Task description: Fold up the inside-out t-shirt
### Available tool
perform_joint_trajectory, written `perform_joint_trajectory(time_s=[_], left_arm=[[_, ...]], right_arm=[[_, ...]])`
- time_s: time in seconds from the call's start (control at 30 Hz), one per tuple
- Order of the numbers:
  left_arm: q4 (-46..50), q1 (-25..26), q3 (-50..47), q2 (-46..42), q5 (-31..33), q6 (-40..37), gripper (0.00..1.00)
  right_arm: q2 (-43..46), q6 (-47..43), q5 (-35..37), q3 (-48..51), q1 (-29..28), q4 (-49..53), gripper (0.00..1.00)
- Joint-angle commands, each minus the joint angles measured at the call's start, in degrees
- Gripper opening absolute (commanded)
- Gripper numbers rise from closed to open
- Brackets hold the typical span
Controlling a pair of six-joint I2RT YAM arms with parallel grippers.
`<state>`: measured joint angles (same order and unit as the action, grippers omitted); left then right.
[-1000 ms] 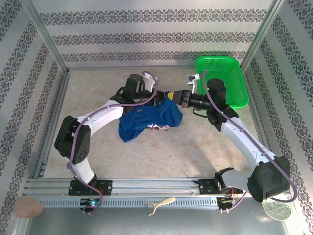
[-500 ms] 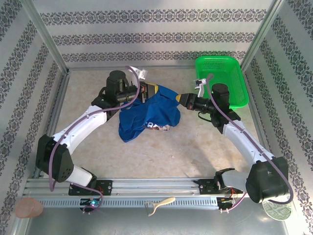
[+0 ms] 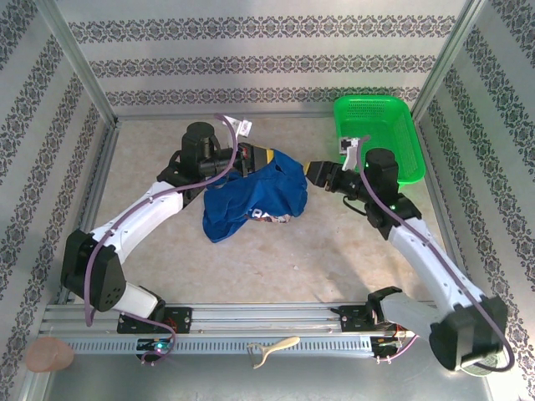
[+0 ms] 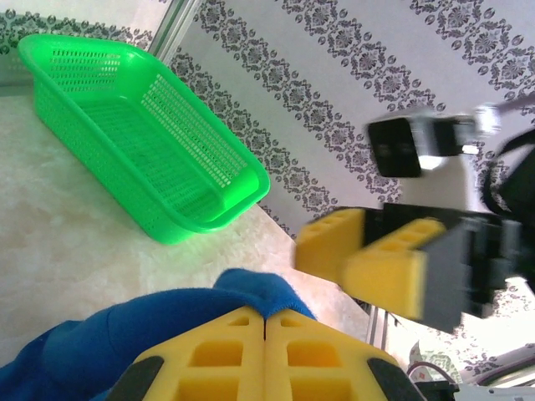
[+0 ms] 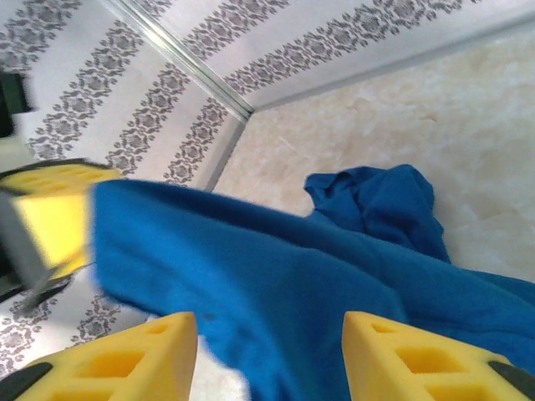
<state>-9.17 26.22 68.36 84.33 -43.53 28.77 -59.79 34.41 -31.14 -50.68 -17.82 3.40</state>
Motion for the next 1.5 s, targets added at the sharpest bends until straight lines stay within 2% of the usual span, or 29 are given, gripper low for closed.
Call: perform_joint_trajectory(time_s=[0.0, 0.2, 0.37, 0.63, 0.97, 1.27, 1.37, 1.47], left_arm=[[-2.7, -0.1, 2.3, 0.7, -1.4, 1.9, 0.00], [-1.5, -0.1, 3.0, 0.8, -0.9, 2.1, 0.00], [-0.6, -0.1, 3.6, 1.0, -0.8, 2.2, 0.00], [-0.1, -0.1, 3.5, 0.7, -1.5, 2.3, 0.00], [0.0, -0.1, 3.1, 0.0, -2.0, 2.2, 0.00], [-0.6, -0.1, 3.6, 0.1, -2.2, 3.0, 0.00], [-0.8, -0.1, 3.8, 0.3, -2.2, 3.2, 0.00], [-1.0, -0.1, 4.1, 0.4, -2.2, 3.5, 0.00]], right_arm=[[2.0, -6.7, 6.6, -4.6, -5.7, 5.8, 0.47], [-1.8, -12.0, 10.7, -10.0, -15.7, 8.0, 0.38], [-6.5, -12.9, 10.7, -12.7, -19.2, 7.0, 0.38], [-9.7, -12.8, 14.1, -14.1, -16.2, 5.0, 0.47], [-9.6, -12.1, 13.7, -13.7, -13.5, 4.9, 0.49], [-14.3, -12.3, 10.5, -16.3, -14.7, 4.7, 0.48], [-15.6, -12.4, 9.9, -17.1, -15.0, 4.9, 0.37], [-15.7, -12.6, 9.7, -17.2, -14.6, 5.4, 0.09]])
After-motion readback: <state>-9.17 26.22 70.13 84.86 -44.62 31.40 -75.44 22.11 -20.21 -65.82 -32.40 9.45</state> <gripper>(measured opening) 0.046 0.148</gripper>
